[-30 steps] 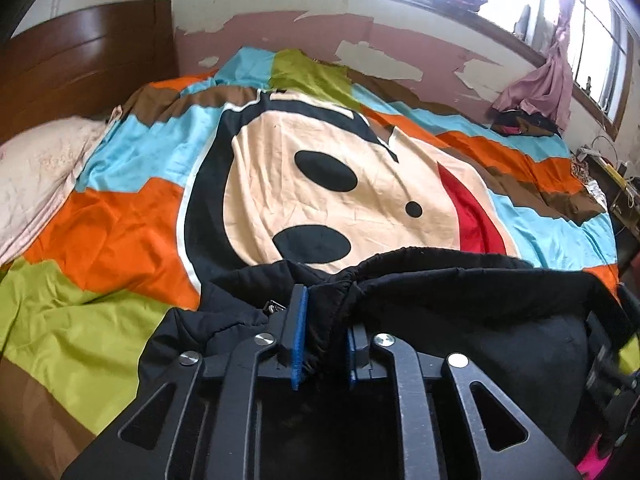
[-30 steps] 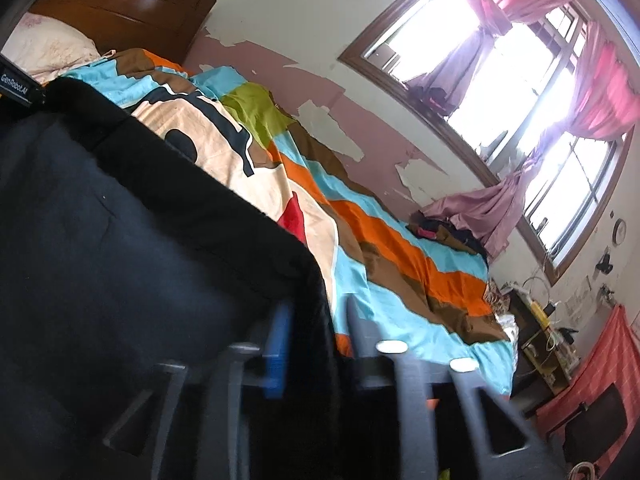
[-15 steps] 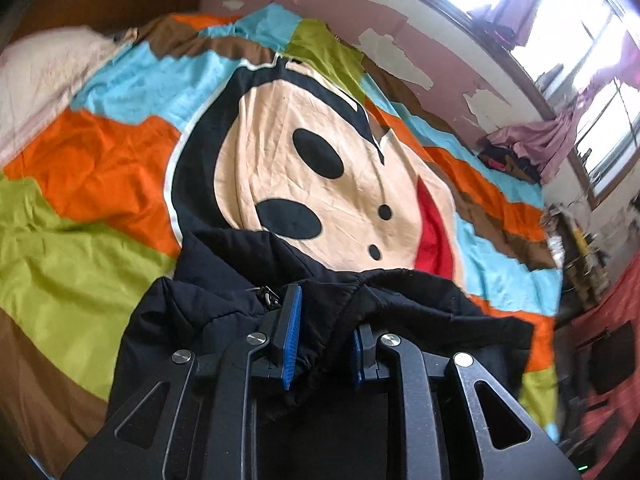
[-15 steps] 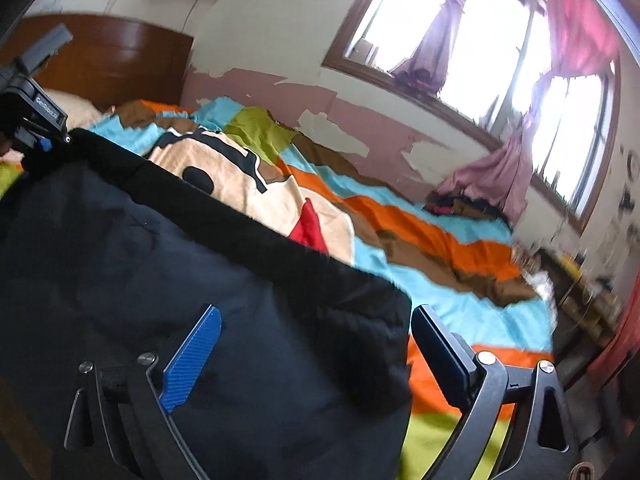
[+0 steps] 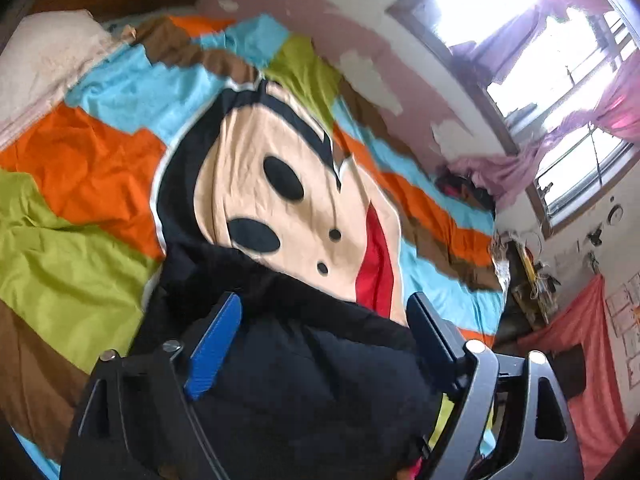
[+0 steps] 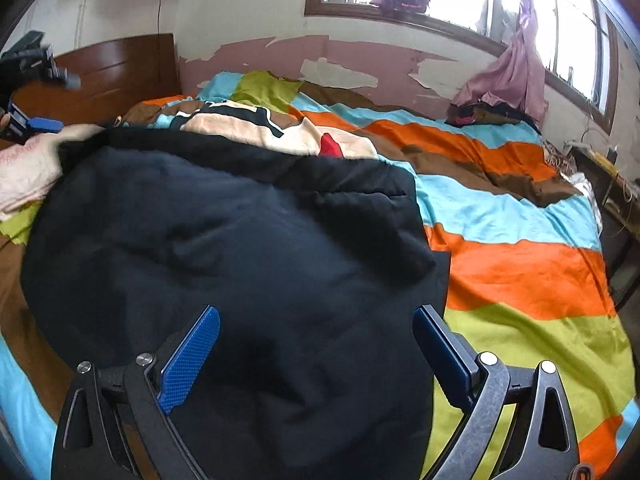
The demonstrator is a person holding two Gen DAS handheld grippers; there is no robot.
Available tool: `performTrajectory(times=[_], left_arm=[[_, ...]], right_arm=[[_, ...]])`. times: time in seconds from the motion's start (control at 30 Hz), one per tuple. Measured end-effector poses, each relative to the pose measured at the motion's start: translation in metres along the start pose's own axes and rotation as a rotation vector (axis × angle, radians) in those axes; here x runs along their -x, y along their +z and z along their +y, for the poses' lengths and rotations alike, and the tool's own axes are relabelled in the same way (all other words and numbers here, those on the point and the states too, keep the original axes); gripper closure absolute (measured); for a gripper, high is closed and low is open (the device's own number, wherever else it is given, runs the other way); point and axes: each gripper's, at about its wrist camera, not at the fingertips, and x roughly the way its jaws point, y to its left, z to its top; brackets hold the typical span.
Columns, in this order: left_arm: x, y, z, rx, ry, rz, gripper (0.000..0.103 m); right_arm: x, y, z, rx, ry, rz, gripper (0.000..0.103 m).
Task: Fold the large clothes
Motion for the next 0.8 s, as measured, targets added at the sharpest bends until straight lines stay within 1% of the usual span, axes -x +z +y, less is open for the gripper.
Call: performTrajectory(times=[0.07, 0.13, 0.17, 0.2, 0.23, 0.27, 0.3, 0.33, 0.37, 0.43, 0.47, 0.5, 0.57, 0.7, 0.77, 0.8], left_arm=[[0.004, -0.004, -0.008, -0.052, 0.042, -0.012, 0.022], [0.005, -0.021, -0.013, -0.118, 0.072, -0.052, 0.022], [0.001, -0.035, -0.013, -0.154, 0.084, -0.064, 0.022], [-0.004, -0.045, -0.014, -0.177, 0.092, -0.061, 0.022], [-0.013, -0.064, -0.014, -0.22, 0.101, -0.048, 0.022], [-0.021, -0.079, -0.014, -0.254, 0.106, -0.038, 0.022], [-0.032, -0.102, -0.014, -0.309, 0.116, -0.033, 0.022], [-0.039, -0.115, -0.014, -0.345, 0.122, -0.037, 0.022], [-0.049, -0.132, -0.015, -0.396, 0.13, -0.046, 0.022], [-0.064, -0.153, -0.014, -0.479, 0.151, -0.084, 0.022], [-0.07, -0.158, -0.013, -0.506, 0.159, -0.095, 0.022], [-0.081, -0.163, -0.013, -0.556, 0.181, -0.111, 0.022], [-0.098, -0.165, -0.013, -0.618, 0.211, -0.13, 0.022], [-0.123, -0.156, -0.007, -0.682, 0.231, -0.201, 0.021], [-0.137, -0.148, -0.006, -0.702, 0.243, -0.239, 0.017], [-0.144, -0.143, -0.006, -0.708, 0.253, -0.25, 0.012]], right_arm=[[0.005, -0.001, 0.002, -0.018, 0.028, -0.011, 0.005], [0.011, 0.0, 0.007, -0.015, 0.051, -0.032, 0.003], [0.014, -0.002, 0.011, -0.012, 0.065, -0.048, 0.002], [0.015, -0.003, 0.013, -0.018, 0.08, -0.063, 0.002], [0.015, -0.005, 0.014, -0.032, 0.095, -0.073, 0.002], [0.014, -0.007, 0.014, -0.053, 0.115, -0.08, 0.002], [0.014, -0.011, 0.015, -0.081, 0.139, -0.092, 0.002], [0.013, -0.016, 0.017, -0.105, 0.159, -0.107, 0.002], [0.011, -0.018, 0.018, -0.114, 0.164, -0.116, 0.002], [0.007, -0.023, 0.025, -0.099, 0.152, -0.132, 0.002], [0.004, -0.022, 0.026, -0.086, 0.147, -0.132, 0.002], [0.001, -0.02, 0.029, -0.062, 0.138, -0.129, 0.002], [-0.009, -0.013, 0.032, -0.01, 0.119, -0.124, 0.002], [-0.036, 0.009, 0.034, 0.028, 0.103, -0.125, 0.002], [-0.05, 0.02, 0.033, 0.023, 0.107, -0.131, 0.002], [-0.059, 0.028, 0.033, 0.021, 0.106, -0.135, 0.002]])
